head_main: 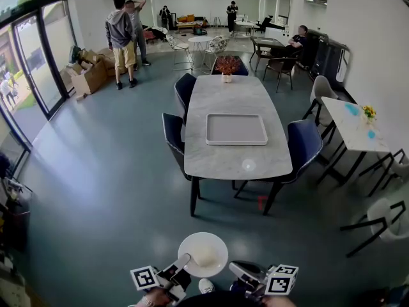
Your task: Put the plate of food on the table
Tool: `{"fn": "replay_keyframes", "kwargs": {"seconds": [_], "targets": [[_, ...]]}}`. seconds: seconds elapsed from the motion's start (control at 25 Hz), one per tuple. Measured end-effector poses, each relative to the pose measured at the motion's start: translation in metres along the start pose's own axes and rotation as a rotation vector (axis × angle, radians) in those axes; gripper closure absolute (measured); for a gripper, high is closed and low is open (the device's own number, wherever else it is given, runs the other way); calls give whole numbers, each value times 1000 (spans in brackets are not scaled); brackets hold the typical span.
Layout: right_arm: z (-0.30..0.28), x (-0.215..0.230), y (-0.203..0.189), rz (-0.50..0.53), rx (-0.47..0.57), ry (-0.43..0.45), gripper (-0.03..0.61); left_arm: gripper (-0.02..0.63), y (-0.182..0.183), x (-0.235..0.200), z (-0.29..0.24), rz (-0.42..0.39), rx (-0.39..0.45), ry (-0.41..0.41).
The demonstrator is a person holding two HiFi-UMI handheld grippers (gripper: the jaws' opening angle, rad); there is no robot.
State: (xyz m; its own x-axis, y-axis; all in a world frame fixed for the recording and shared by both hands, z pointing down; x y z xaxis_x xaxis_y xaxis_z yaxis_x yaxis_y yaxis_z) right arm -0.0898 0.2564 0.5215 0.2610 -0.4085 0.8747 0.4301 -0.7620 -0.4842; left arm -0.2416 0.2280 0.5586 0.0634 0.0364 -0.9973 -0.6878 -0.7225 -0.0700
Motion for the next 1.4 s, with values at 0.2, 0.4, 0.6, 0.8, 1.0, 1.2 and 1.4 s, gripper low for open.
{"fn": "replay_keyframes", "kwargs": {"seconds": [0.2, 0.4, 0.6, 0.8, 1.0, 1.2, 1.4], "targets": [[-2, 0, 0, -10, 7, -2, 568, 586, 2, 0, 2, 4, 5, -5], [-4, 0, -1, -10, 7, -4, 568, 586, 4, -4, 4, -3, 4, -2], [-5, 0, -2, -13, 9, -10, 568, 586, 6, -5, 8, 0, 7, 3], [-9, -4, -1, 18, 8, -28, 568, 586, 11, -4, 15, 5, 15, 8], [-17, -3, -4, -22, 12, -9, 568, 586, 19, -5, 21, 3, 28, 9], [-24, -3, -1, 14, -15, -24, 568, 586, 25, -7, 27, 4, 45, 7], [-29, -6, 1, -21, -18, -17, 568, 586, 32, -6, 30, 4, 60, 2]]}}
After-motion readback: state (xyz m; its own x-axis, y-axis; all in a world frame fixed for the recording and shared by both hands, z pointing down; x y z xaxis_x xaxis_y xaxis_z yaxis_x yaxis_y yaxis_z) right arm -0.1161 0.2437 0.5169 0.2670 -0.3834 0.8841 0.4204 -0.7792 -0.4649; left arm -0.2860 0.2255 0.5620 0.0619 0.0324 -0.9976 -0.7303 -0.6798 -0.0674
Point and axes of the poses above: the fingertips, and each gripper's own axes: z backward along the fingers, x to its right, y out of its top, the point moved 1 cm from there along z, backward along the fingers
